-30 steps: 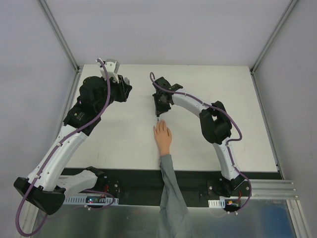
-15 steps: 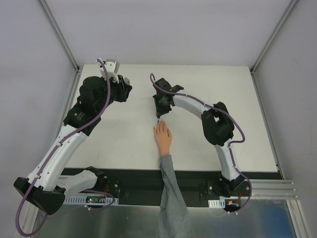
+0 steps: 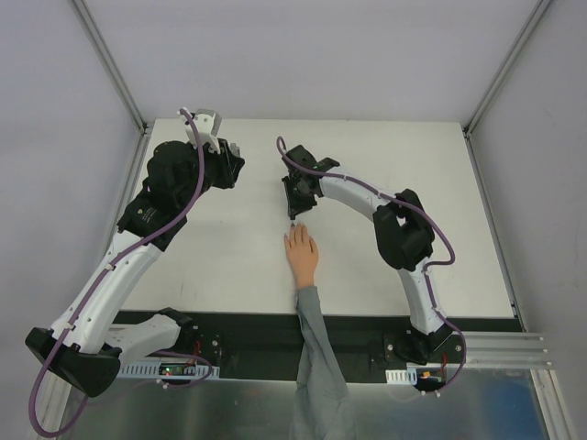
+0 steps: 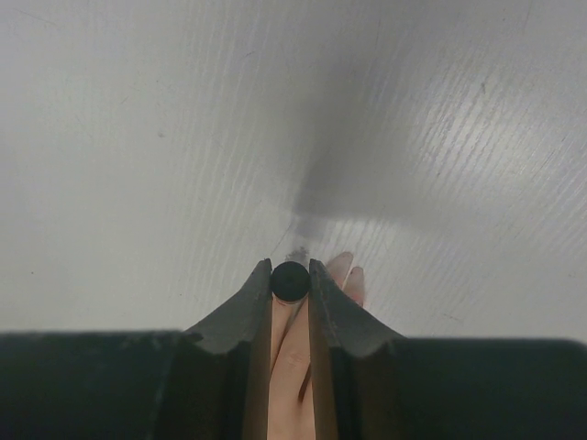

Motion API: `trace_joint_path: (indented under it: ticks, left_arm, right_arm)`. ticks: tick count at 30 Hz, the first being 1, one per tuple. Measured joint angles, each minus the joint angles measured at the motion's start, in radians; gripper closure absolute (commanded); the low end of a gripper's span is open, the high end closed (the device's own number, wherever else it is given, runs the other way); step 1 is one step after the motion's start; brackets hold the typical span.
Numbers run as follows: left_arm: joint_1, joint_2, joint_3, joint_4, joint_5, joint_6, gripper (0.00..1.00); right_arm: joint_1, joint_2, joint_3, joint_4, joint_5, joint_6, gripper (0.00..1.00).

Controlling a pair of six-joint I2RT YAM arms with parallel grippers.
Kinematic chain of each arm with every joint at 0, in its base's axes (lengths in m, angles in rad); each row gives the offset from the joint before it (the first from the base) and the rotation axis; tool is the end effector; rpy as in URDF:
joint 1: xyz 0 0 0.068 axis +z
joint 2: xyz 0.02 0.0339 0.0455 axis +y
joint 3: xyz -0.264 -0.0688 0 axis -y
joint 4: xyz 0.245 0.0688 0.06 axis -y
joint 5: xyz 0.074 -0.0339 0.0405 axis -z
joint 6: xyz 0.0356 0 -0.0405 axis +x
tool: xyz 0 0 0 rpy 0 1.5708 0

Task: Paint the nails

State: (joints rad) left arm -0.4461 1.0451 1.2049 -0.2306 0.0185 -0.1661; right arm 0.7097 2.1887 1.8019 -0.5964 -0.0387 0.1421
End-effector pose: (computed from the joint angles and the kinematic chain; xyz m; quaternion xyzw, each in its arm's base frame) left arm 0.2065 -0.0995 0.4323 0.1083 0.7236 -0.2119 0.6479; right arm 0.3657 0.3159 0.2006 -0.2733 0.9171 0.1365 0.2560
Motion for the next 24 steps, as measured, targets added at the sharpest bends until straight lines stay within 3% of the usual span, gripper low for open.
trace_joint_path:
  ticks: [24]
  left_arm:
    - [0.000,0.000,0.000,0.000,0.001,0.000,1.00]
  right_arm:
    - [-0.004,0.000,-0.026,0.001,-0.003,0.004,0.99]
